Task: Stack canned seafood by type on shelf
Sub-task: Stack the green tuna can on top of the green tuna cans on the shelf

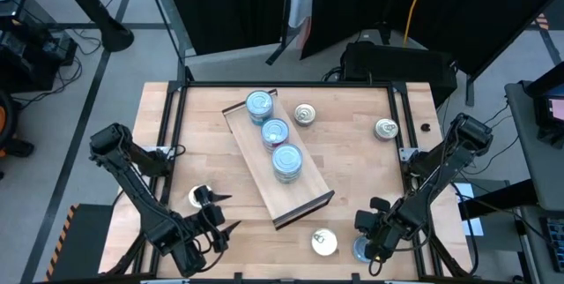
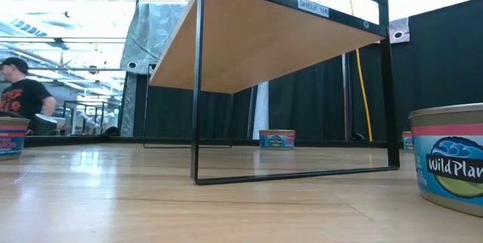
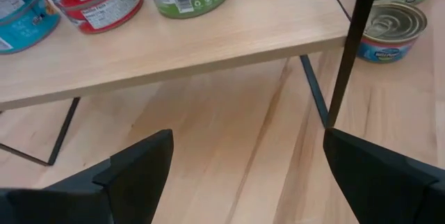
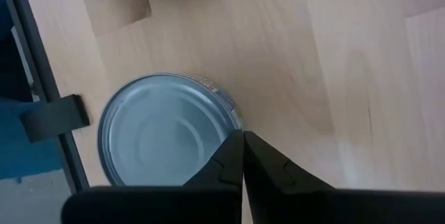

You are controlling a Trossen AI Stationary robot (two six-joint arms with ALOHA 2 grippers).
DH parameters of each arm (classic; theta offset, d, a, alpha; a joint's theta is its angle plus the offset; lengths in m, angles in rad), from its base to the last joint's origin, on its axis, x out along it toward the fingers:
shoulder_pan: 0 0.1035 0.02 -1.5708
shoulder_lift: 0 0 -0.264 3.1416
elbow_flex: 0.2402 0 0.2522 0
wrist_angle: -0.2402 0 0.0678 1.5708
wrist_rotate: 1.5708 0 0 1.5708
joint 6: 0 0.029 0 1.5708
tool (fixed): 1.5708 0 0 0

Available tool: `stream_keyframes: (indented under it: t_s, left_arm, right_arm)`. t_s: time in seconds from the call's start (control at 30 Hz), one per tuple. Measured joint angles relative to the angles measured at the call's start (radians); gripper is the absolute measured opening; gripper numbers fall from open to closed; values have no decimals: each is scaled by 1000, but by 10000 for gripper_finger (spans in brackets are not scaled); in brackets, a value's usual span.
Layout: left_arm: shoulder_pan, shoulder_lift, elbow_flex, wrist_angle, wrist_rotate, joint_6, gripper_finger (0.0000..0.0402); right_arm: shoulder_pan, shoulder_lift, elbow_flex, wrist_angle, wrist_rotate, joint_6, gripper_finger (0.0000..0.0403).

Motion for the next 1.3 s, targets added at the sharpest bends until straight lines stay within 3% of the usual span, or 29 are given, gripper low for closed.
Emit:
stream_keyframes:
  t_s: [0.93, 1.3]
  left_arm:
    - [2, 0, 0, 0, -13, 26, 370]
    - [1, 0, 0, 0, -13, 27, 370]
  right_arm:
    - [-16, 47, 1, -31, 18, -3, 0]
    - [-82, 60, -101, 13, -15, -78, 0]
